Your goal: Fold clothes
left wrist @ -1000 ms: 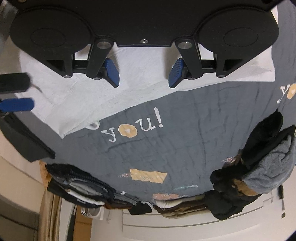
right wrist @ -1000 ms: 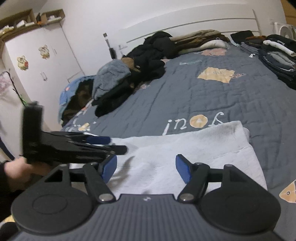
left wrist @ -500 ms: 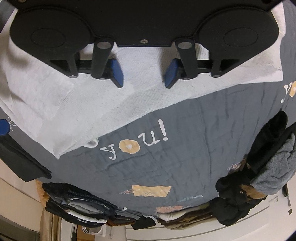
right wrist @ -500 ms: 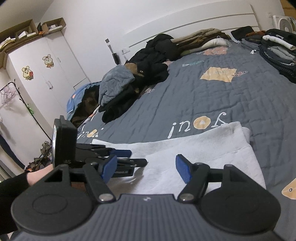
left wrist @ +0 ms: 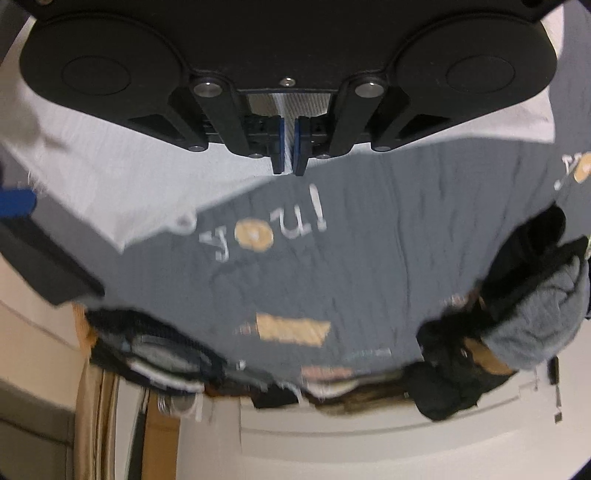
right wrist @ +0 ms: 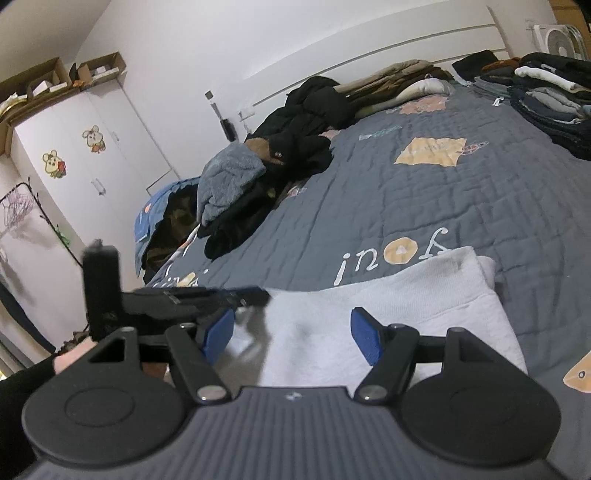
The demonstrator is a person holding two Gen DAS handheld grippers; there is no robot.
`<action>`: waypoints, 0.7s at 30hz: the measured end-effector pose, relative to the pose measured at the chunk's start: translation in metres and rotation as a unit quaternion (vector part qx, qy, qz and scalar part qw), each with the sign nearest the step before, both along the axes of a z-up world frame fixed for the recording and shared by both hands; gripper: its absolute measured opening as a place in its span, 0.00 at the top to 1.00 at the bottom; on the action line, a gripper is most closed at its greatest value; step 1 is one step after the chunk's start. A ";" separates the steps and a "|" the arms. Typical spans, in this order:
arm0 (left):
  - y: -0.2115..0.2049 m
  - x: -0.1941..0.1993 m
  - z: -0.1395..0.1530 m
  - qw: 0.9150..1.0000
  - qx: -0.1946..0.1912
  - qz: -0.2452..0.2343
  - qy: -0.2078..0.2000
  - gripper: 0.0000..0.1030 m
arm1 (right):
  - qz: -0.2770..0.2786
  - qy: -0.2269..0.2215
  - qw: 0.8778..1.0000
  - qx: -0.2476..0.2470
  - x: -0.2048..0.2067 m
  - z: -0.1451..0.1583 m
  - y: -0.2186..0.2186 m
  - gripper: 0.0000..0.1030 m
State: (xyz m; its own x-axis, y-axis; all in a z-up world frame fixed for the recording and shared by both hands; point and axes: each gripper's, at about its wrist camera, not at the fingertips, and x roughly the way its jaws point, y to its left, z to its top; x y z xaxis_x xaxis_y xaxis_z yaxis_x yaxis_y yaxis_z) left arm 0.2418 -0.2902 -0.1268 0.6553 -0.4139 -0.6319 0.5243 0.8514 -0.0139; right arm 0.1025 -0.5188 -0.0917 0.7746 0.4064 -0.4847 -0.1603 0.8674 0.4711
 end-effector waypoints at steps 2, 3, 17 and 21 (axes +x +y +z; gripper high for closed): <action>-0.002 0.005 0.009 1.000 -0.004 0.003 -0.009 0.96 | -0.005 -0.002 1.000 0.003 0.000 0.000 -0.002 0.33; -0.004 0.008 0.012 1.000 -0.005 0.004 -0.012 0.96 | -0.007 -0.002 1.000 0.004 0.000 0.000 -0.003 0.33; -0.029 0.047 -0.053 0.996 0.062 0.005 0.061 0.93 | -0.038 0.034 0.999 -0.003 0.015 -0.034 -0.014 0.33; -0.009 0.041 -0.028 0.998 0.026 0.012 0.047 0.64 | -0.037 0.038 0.999 -0.002 0.017 -0.038 -0.014 0.33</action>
State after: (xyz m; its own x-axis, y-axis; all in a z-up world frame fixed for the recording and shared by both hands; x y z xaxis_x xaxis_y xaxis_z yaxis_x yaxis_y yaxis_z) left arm 0.2824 -0.2993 -0.1552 0.6017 -0.3638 -0.7111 0.5027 0.8643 -0.0168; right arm 0.1195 -0.5326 -0.1294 0.7628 0.3476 -0.5453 -0.0595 0.8774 0.4761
